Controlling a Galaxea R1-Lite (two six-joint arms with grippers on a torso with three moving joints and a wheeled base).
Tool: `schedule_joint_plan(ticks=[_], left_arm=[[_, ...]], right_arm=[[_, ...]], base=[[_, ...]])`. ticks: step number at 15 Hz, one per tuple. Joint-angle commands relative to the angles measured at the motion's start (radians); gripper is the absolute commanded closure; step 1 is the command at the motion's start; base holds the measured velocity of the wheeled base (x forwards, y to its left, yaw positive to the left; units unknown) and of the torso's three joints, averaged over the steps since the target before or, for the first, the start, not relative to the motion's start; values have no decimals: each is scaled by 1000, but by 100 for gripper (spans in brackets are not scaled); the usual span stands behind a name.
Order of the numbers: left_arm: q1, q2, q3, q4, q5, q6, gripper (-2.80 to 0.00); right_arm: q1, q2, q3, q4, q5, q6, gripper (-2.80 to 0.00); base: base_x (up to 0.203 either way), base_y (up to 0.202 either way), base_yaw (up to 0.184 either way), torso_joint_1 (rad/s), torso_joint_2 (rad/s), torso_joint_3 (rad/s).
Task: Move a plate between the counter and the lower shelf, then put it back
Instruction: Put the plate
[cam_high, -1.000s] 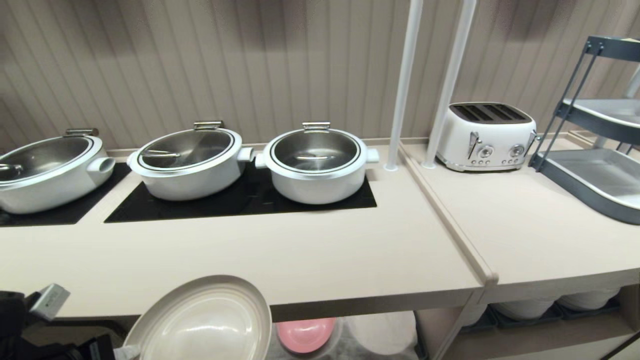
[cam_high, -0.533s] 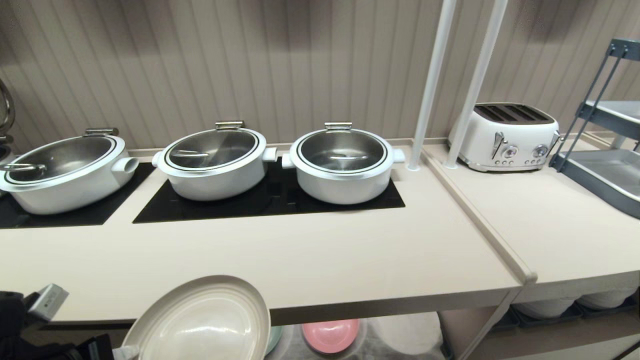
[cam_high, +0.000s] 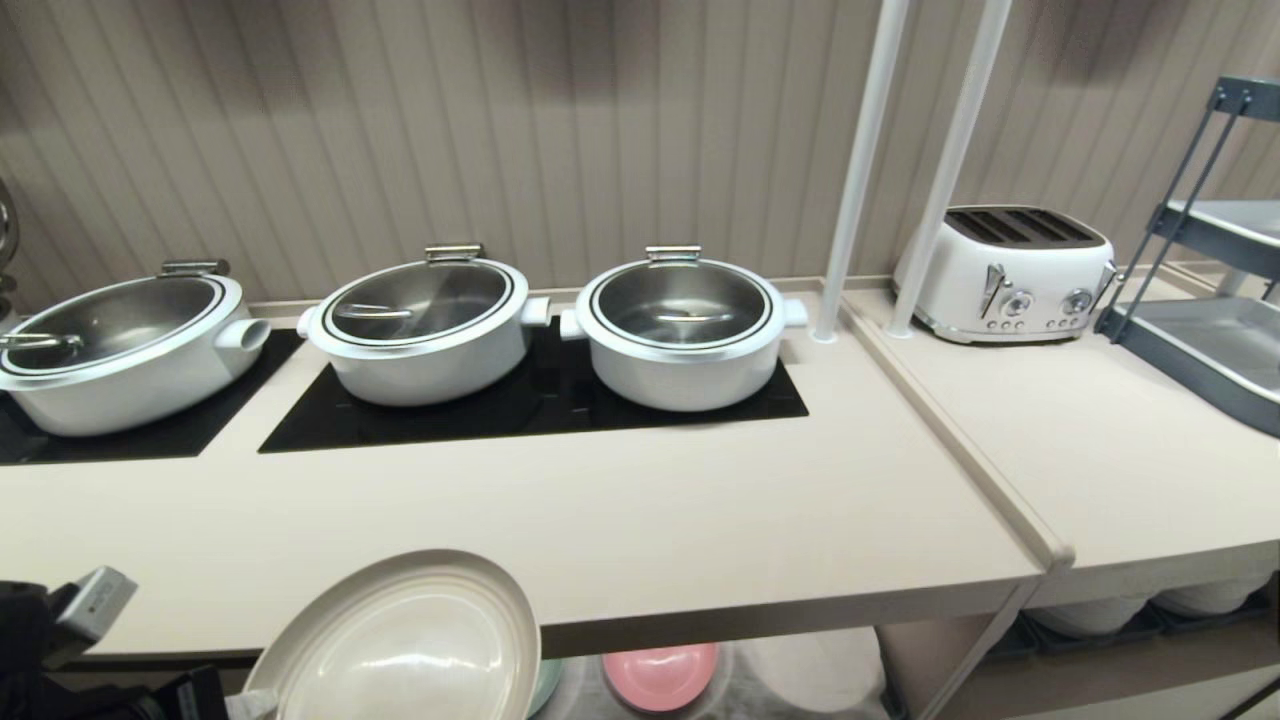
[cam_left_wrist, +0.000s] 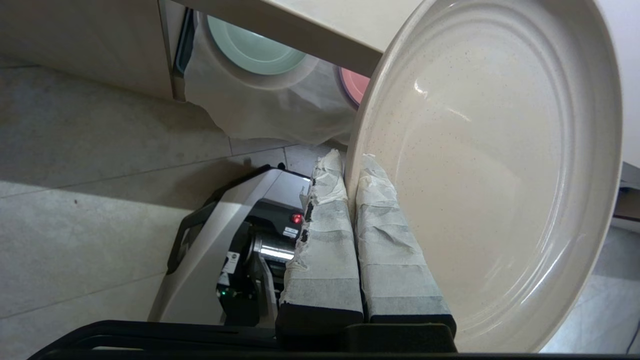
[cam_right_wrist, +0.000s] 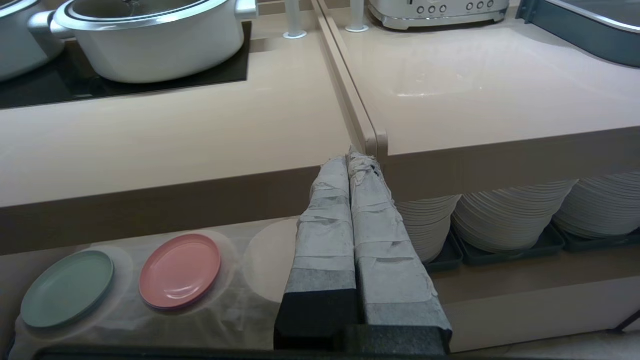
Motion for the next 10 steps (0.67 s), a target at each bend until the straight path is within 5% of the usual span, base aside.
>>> schedule_joint_plan(ticks=[1,10], left_arm=[[-1,-1,-5,-1,-1,-2,0],[-3,1,-17,-1,-7,1,0]], right_arm=[[1,0,0,0,-1,1,0],[1,0,0,0,-1,1,0]], base=[[0,0,0,0,0,0],[0,0,0,0,0,0]])
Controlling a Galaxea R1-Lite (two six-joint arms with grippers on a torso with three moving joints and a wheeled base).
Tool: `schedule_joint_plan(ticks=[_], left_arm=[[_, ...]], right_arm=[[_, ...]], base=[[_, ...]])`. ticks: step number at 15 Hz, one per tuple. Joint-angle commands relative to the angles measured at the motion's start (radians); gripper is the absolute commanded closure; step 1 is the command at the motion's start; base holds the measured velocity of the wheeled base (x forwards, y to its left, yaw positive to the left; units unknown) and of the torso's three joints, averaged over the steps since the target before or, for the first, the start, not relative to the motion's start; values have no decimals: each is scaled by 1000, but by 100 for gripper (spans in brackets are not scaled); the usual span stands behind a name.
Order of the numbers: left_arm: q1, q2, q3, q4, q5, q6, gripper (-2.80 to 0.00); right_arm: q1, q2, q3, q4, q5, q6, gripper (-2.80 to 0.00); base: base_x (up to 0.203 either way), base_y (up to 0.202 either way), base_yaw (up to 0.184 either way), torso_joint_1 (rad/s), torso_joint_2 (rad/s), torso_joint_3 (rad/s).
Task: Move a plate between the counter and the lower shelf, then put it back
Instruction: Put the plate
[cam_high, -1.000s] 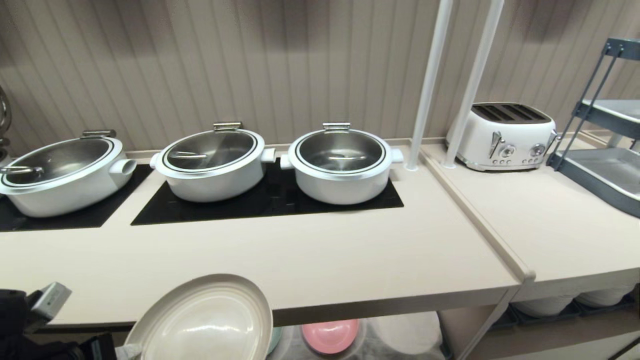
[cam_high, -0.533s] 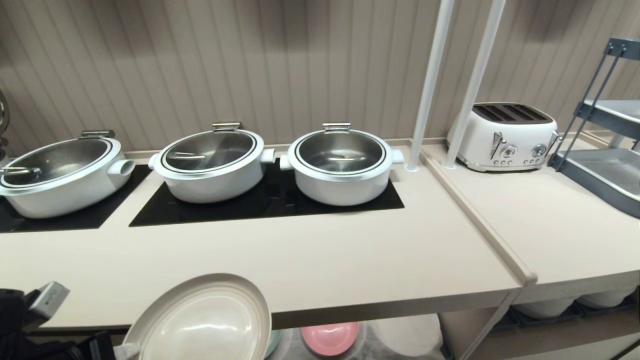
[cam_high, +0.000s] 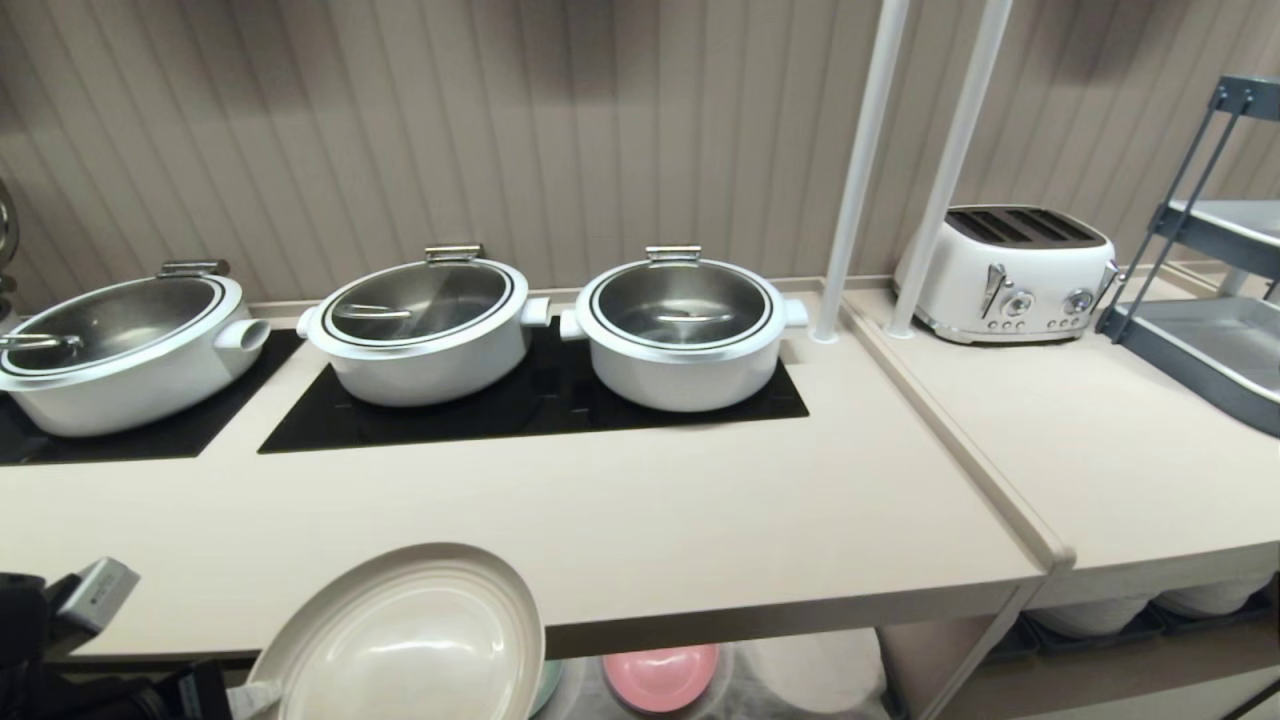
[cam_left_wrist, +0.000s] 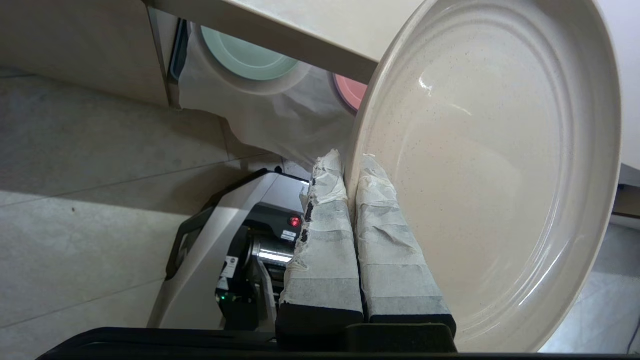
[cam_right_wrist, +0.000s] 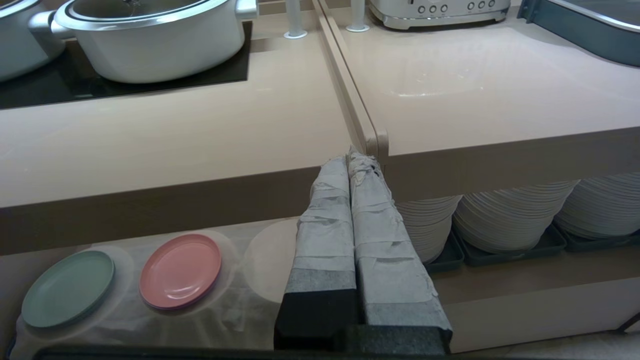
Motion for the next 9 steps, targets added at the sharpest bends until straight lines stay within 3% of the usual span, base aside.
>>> schedule_joint_plan(ticks=[1,9], left_arm=[[0,11,-9,4,-2,-4,0],[-11,143,-164,50,-33,-6,0]], right_arm=[[0,0,0,0,-1,0,0],[0,0,0,0,-1,0,0]], base=[[0,0,0,0,0,0],[0,0,0,0,0,0]])
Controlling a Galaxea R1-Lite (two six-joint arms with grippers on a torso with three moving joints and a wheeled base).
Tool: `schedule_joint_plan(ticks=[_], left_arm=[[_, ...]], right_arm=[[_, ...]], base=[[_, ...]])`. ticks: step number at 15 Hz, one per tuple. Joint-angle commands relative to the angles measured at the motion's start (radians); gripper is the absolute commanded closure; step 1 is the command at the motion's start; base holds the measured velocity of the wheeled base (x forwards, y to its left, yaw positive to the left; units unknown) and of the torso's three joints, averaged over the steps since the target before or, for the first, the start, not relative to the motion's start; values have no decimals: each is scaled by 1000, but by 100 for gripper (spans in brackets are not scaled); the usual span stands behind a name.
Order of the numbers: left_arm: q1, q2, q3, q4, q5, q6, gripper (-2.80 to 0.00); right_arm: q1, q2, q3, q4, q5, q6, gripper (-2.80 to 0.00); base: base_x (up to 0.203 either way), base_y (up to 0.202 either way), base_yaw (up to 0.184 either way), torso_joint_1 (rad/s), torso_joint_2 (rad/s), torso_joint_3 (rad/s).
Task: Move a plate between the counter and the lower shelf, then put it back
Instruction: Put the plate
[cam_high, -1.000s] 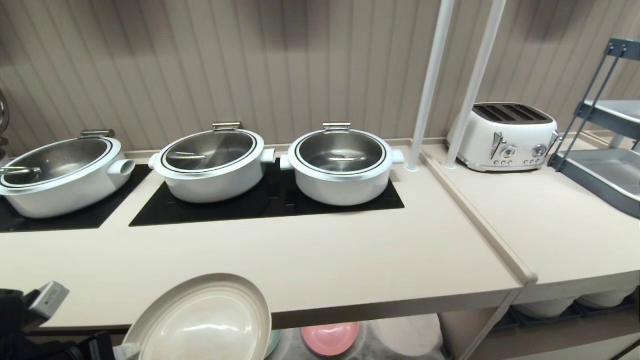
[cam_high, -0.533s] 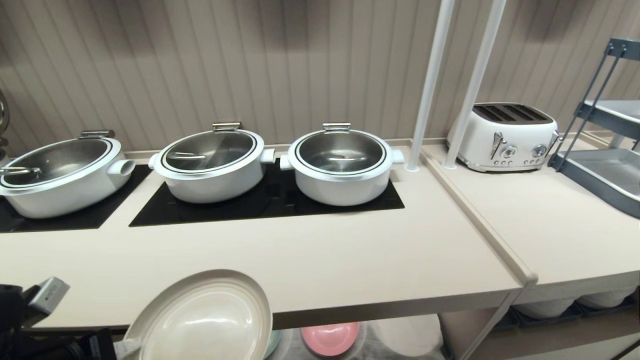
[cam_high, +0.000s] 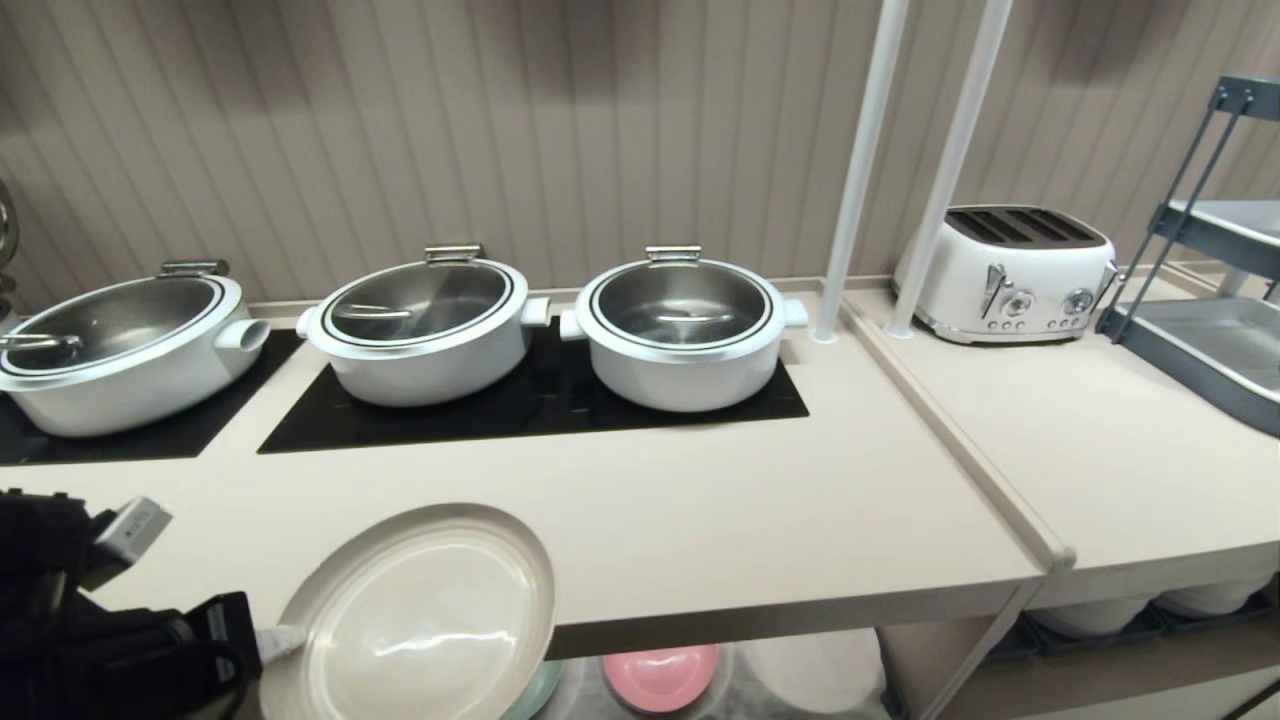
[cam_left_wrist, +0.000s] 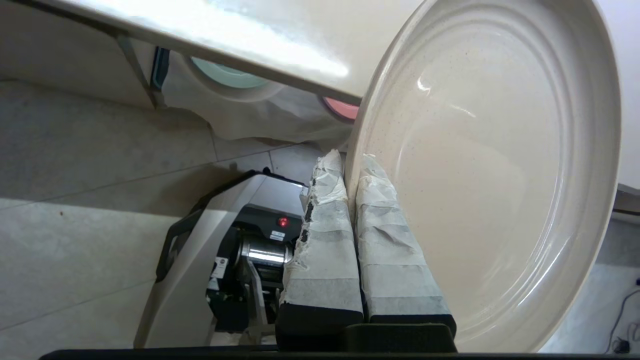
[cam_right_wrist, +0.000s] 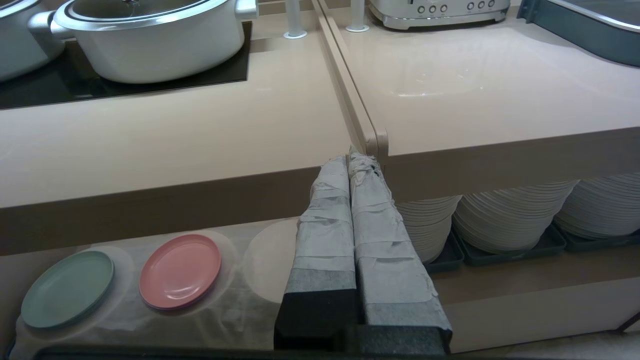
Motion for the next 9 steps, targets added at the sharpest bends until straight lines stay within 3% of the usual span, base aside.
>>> schedule_joint_plan(ticks=[1,9], left_arm=[[-8,51,-34,0,-4,-4,0],[-113,259,-200,-8,-5,-2,0]], right_arm=[[0,0,0,0,0,0,0],[0,0,0,0,0,0,0]], base=[[0,0,0,0,0,0],[0,0,0,0,0,0]])
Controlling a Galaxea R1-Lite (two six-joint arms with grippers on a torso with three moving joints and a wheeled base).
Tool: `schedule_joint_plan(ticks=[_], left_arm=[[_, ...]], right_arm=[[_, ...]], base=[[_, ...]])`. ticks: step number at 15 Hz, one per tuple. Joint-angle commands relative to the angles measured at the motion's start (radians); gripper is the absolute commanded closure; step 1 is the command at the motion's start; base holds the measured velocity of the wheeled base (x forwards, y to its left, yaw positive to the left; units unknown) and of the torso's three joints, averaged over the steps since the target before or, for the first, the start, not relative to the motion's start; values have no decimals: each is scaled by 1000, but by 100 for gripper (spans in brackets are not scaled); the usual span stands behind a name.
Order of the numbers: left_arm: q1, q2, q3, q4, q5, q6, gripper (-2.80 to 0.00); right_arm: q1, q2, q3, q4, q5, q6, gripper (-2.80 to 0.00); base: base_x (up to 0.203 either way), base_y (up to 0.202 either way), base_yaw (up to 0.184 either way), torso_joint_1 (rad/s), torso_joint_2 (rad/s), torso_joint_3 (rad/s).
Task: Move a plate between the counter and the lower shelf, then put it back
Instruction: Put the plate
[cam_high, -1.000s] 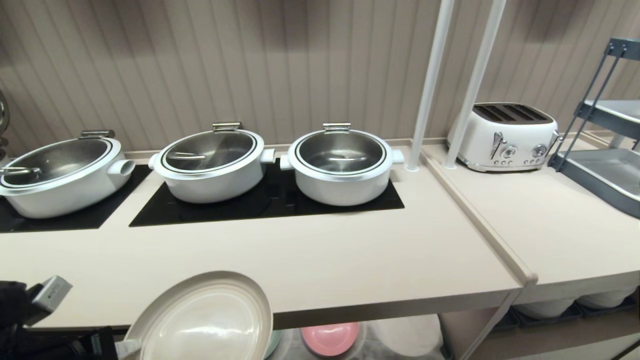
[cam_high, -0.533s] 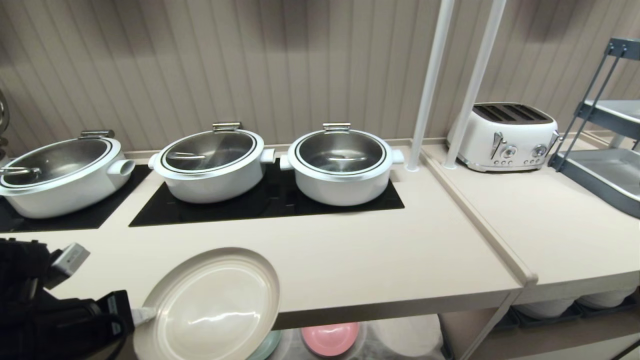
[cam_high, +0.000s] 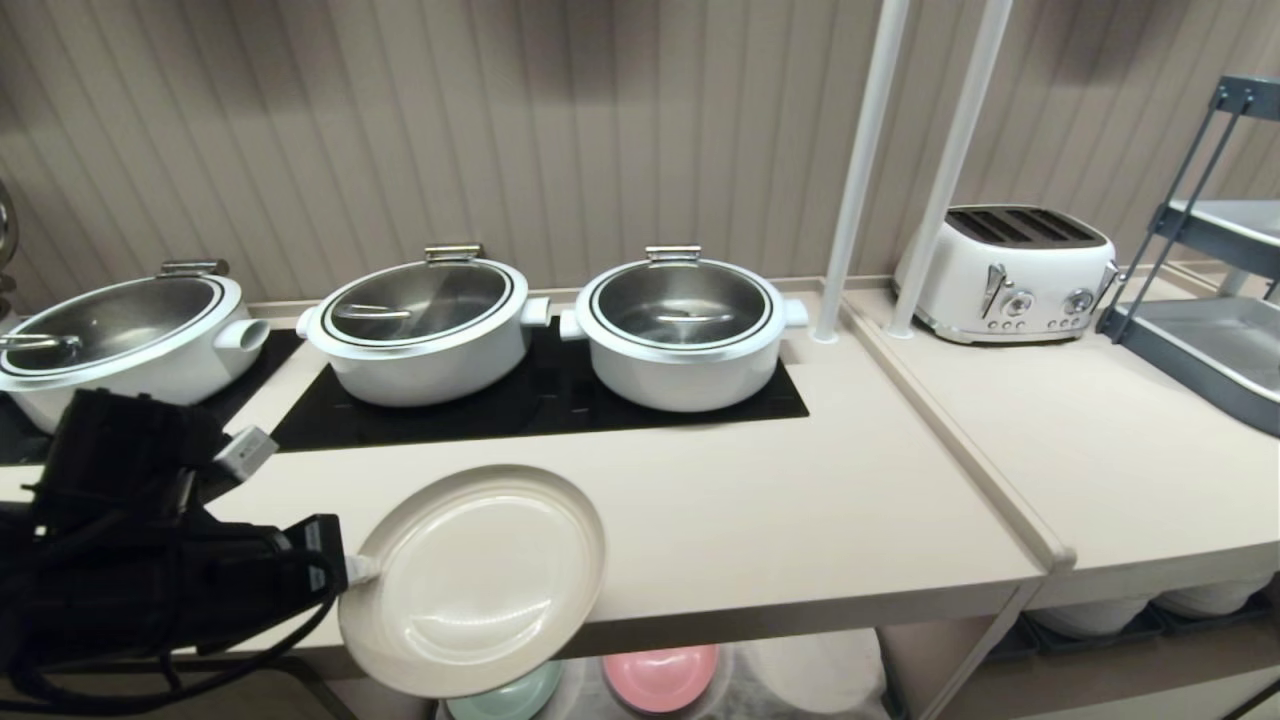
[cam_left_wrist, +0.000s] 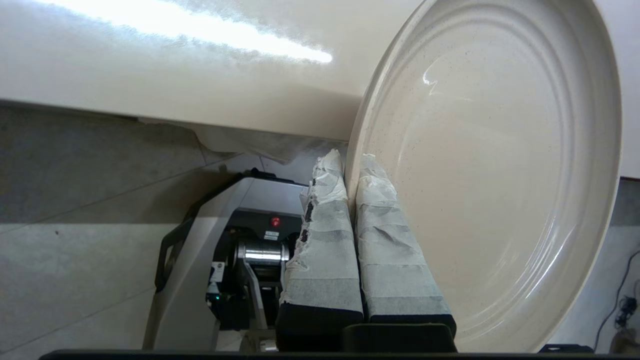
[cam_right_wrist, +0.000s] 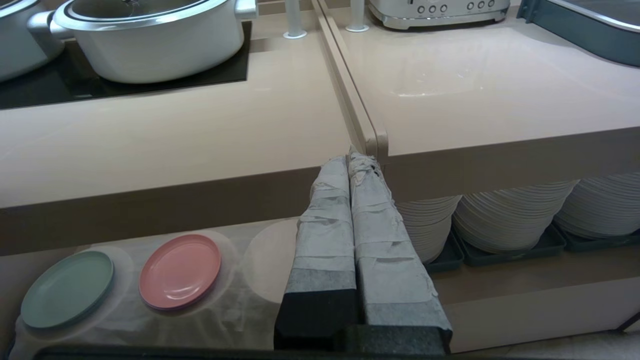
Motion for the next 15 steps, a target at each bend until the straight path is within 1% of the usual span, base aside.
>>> schedule_joint_plan(ticks=[1,6,9,12,15], left_arm=[[-20,80,-41,-6,0,-3,0],[-79,259,-136,-116,9,-1,0],[-124,359,-212,-126,16,-4,0],[-170,465,-305,-127,42,-8,0],[-214,562,-413,-127,53,-43,0]], right_arm=[[0,0,0,0,0,1,0],[0,0,0,0,0,1,0],[0,0,0,0,0,1,0],[0,0,0,0,0,1,0],[0,0,0,0,0,1,0]], base=[[0,0,0,0,0,0],[0,0,0,0,0,0],[0,0,0,0,0,0],[0,0,0,0,0,0],[0,0,0,0,0,0]])
